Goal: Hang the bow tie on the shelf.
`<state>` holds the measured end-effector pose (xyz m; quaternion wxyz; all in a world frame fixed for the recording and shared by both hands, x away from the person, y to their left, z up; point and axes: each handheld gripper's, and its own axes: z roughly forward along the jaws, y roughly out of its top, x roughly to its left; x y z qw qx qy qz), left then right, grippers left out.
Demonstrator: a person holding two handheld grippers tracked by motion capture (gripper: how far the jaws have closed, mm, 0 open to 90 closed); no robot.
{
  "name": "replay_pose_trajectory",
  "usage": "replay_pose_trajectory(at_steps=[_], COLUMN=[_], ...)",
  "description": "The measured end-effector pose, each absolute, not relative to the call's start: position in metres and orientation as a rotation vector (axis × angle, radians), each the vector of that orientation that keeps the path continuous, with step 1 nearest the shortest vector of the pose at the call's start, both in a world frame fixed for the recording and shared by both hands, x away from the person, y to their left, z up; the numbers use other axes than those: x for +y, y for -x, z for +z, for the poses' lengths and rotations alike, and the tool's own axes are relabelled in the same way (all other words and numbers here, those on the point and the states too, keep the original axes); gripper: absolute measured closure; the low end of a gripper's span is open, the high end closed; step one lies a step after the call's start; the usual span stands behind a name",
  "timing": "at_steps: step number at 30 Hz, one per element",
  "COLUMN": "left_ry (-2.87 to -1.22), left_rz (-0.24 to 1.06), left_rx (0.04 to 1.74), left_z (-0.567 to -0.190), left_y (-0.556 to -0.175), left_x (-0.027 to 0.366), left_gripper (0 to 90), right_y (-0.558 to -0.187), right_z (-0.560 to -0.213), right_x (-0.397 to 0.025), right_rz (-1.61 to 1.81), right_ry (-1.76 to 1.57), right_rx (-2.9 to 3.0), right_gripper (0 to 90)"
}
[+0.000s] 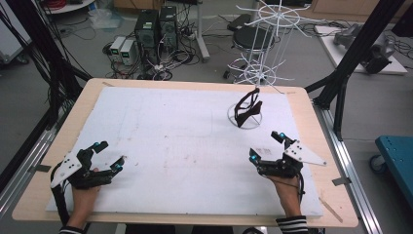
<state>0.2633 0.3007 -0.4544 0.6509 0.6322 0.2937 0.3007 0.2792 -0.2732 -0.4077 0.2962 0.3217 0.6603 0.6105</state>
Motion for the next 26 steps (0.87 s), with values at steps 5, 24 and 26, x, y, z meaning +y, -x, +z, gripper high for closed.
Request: replay_pose_trajectory(at_steps=[5, 24, 26], left_ry=[-1.439, -1.441, -1.438], left_rz=[0.684, 0.681, 0.686], left_rx=[0.665, 0.668, 0.665], left_z=[-0.454, -0.454, -0.454], left_y=[-0.263, -0.263, -0.263], left_x=[0.301, 0.300, 0.301], left_gripper=[14.1, 14.1, 14.1], right_y=[-0.267, -0.255, -0.254], right_z=[-0.422, -0.454, -0.454], right_x=[-0.276, -0.286, -0.286], right_rz=[1.651, 1.665, 1.664], right_ry=[-0.830, -0.827, -0.830], right_rx=[1.706, 1.676, 1.675], right_gripper=[0.5, 0.5, 0.5])
